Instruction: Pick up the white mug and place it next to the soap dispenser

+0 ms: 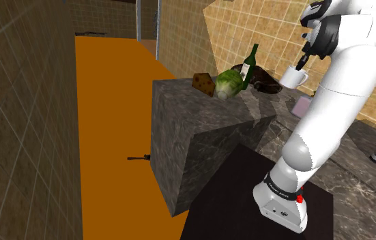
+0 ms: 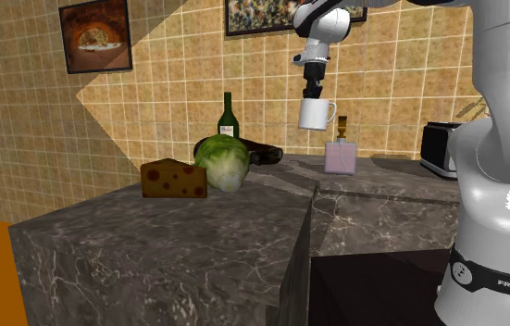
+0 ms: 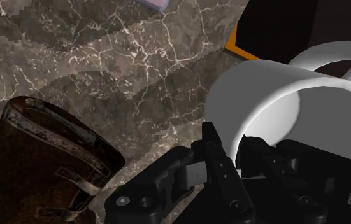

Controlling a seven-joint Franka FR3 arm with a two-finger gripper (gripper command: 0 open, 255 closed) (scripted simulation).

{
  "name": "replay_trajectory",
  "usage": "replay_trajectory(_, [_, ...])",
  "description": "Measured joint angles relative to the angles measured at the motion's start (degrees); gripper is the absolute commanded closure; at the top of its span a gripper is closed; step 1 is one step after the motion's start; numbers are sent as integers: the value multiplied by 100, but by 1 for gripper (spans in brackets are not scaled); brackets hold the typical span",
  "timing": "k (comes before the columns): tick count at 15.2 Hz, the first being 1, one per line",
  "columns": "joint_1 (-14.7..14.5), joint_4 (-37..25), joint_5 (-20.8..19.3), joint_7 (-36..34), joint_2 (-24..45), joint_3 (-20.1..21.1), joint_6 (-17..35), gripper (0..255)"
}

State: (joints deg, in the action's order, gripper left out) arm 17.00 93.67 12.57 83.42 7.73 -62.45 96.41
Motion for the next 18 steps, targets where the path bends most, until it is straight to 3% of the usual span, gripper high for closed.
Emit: replay_trajectory(18, [-23, 1268, 215, 243, 161, 85, 1321, 255])
